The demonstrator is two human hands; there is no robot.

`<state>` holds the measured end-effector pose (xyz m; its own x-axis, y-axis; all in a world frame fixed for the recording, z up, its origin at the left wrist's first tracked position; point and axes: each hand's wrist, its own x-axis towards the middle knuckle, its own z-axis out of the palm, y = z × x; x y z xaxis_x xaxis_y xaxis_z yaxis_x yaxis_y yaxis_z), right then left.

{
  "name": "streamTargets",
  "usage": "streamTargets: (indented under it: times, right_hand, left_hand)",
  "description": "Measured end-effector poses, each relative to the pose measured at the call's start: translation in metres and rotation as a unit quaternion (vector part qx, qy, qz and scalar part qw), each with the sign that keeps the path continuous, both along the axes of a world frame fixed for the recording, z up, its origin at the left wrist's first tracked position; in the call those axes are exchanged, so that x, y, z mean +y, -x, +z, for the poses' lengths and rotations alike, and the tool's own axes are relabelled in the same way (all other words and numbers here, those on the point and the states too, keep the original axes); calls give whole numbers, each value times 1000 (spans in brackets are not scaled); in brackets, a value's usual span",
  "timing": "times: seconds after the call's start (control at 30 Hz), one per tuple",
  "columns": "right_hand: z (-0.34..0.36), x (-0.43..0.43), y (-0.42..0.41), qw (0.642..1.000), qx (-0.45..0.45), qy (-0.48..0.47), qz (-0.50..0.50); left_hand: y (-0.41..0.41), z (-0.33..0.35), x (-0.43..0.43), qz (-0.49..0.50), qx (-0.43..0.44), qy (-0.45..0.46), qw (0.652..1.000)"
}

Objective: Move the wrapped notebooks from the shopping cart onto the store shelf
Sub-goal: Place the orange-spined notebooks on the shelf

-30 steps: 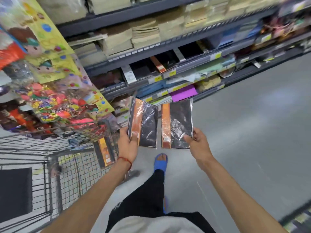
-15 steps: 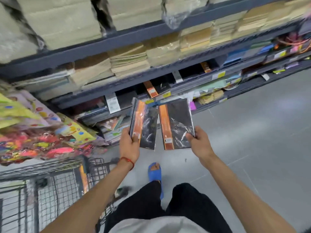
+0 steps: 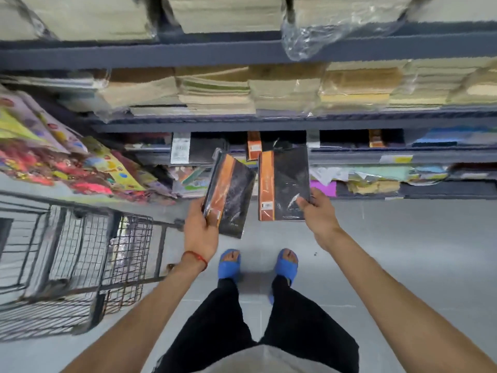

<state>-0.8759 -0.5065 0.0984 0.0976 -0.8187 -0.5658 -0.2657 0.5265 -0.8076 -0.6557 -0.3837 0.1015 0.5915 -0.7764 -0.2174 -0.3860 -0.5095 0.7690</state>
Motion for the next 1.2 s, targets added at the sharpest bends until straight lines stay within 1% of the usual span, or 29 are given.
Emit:
streamTargets:
  times: [0.07,0.17,0.27,0.33,0.4,0.47,0.53,0.67,0.8,0.87,1.03,1.2]
  right_hand:
    - [-1,-19,-1,999,-24,-11,20]
    - [-13,-44,-9,996,-62,-33,48]
    - [-14,-65,-19,993,-67,-79,59]
    - [-16,-74,-19,992,-43,-99,70]
    - [-17,-75,-18,992,-5,-85,89]
    - [-22,-72,-15,989,57,-33,135]
    - [-26,-68,-14,981,93,17,169]
    - [-35,-64,-22,981,101,83,143]
    - [-48,-67,-35,970,150,135,132]
    - [-52,-73,-42,966,173,143,128]
    - [-59,-88,-59,962,193,151,118]
    - [-58,-79,-54,966,195,116,127]
  left_hand:
    - [9,1,2,17,-10,15,1000]
    - [15,2,7,29,-34,4,999]
    - [17,8,10,50,-28,4,998]
    - [18,11,8,60,-24,3,998]
    - [19,13,6,65,-22,3,998]
    - [19,14,4,75,-18,5,997]
    - [20,14,0,86,-13,10,996]
    - [19,16,-5,114,19,22,993]
    - [15,17,-8,128,48,29,990]
    - [11,16,-11,130,67,27,989]
    - [6,12,-14,125,109,23,986]
    - [7,13,-21,113,132,28,984]
